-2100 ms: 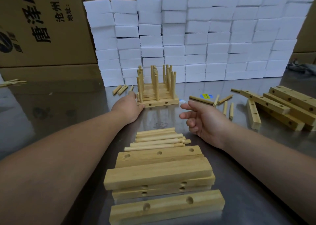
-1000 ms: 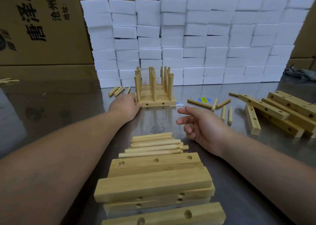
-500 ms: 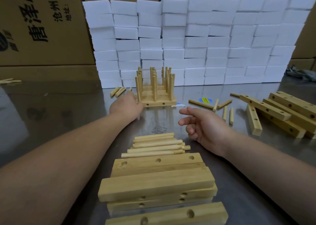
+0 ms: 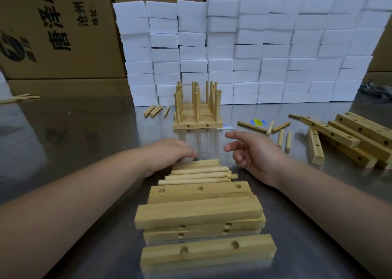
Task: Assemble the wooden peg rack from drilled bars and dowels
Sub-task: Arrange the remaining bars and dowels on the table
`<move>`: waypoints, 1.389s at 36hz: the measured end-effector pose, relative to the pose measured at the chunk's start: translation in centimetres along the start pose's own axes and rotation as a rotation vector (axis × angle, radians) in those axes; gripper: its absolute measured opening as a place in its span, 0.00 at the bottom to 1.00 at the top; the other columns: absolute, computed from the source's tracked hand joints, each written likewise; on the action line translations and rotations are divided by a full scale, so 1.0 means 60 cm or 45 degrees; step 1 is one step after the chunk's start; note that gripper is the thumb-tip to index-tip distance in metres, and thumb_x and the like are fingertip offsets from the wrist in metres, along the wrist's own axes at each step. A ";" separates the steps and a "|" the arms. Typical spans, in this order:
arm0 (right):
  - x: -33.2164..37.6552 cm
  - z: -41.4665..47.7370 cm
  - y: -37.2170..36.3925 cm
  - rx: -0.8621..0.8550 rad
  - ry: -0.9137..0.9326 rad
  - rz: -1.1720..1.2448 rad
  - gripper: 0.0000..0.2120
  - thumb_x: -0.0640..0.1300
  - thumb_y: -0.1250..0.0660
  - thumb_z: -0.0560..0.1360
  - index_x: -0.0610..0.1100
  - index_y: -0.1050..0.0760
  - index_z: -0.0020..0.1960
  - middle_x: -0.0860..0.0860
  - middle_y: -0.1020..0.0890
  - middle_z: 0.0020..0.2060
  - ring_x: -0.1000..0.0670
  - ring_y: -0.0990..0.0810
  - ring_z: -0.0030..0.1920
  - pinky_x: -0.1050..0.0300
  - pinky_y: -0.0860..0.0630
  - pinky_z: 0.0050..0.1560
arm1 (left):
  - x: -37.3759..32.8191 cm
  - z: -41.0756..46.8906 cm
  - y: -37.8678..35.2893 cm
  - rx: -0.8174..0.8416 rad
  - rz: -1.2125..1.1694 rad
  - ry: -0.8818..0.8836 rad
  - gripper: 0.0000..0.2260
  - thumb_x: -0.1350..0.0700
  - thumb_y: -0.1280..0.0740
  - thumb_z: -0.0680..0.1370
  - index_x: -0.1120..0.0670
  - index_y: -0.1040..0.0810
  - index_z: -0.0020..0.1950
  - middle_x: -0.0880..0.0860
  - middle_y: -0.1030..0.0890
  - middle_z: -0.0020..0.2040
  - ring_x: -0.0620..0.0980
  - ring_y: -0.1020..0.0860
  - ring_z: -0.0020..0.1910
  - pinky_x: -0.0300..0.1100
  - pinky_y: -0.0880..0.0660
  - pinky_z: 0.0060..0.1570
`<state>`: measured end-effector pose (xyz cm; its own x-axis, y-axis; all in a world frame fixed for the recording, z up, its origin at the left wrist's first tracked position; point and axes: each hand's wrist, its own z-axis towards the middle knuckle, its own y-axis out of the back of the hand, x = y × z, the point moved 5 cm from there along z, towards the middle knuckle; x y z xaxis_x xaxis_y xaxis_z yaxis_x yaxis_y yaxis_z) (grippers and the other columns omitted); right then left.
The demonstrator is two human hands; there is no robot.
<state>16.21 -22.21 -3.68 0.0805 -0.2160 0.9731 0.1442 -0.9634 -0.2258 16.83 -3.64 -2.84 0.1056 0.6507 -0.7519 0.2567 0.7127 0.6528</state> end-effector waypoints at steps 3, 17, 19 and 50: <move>0.001 -0.002 0.000 -0.006 0.000 0.004 0.07 0.43 0.41 0.79 0.42 0.26 0.51 0.49 0.20 0.27 0.55 0.32 0.20 0.65 0.36 0.20 | 0.001 -0.013 -0.011 0.107 0.129 -0.019 0.12 0.50 0.36 0.77 0.45 0.22 0.60 0.43 0.32 0.69 0.43 0.34 0.66 0.35 0.42 0.58; 0.056 -0.007 0.041 -0.575 0.437 -1.428 0.14 0.47 0.43 0.76 0.51 0.23 0.57 0.51 0.20 0.51 0.51 0.22 0.50 0.53 0.26 0.50 | 0.015 -0.008 -0.002 -0.093 0.012 -0.063 0.05 0.58 0.30 0.74 0.48 0.18 0.44 0.40 0.25 0.59 0.30 0.29 0.46 0.22 0.38 0.39; 0.059 0.000 0.058 -0.634 0.283 -1.716 0.19 0.48 0.45 0.77 0.49 0.28 0.66 0.48 0.30 0.66 0.44 0.31 0.64 0.50 0.34 0.61 | 0.015 -0.007 -0.002 -0.106 0.029 -0.079 0.05 0.57 0.30 0.74 0.48 0.18 0.47 0.40 0.26 0.59 0.32 0.29 0.46 0.22 0.39 0.40; 0.053 0.011 0.101 -0.754 0.077 -1.895 0.23 0.50 0.44 0.76 0.42 0.33 0.69 0.44 0.36 0.71 0.44 0.42 0.72 0.46 0.44 0.70 | 0.021 -0.003 -0.001 -0.170 -0.012 -0.073 0.06 0.56 0.31 0.74 0.49 0.18 0.37 0.37 0.25 0.51 0.32 0.27 0.46 0.28 0.35 0.38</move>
<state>18.00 -28.61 -1.99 0.1845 0.9345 0.3043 -0.3309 -0.2324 0.9146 16.78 -2.82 -3.82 0.1596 0.6305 -0.7596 0.1284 0.7497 0.6492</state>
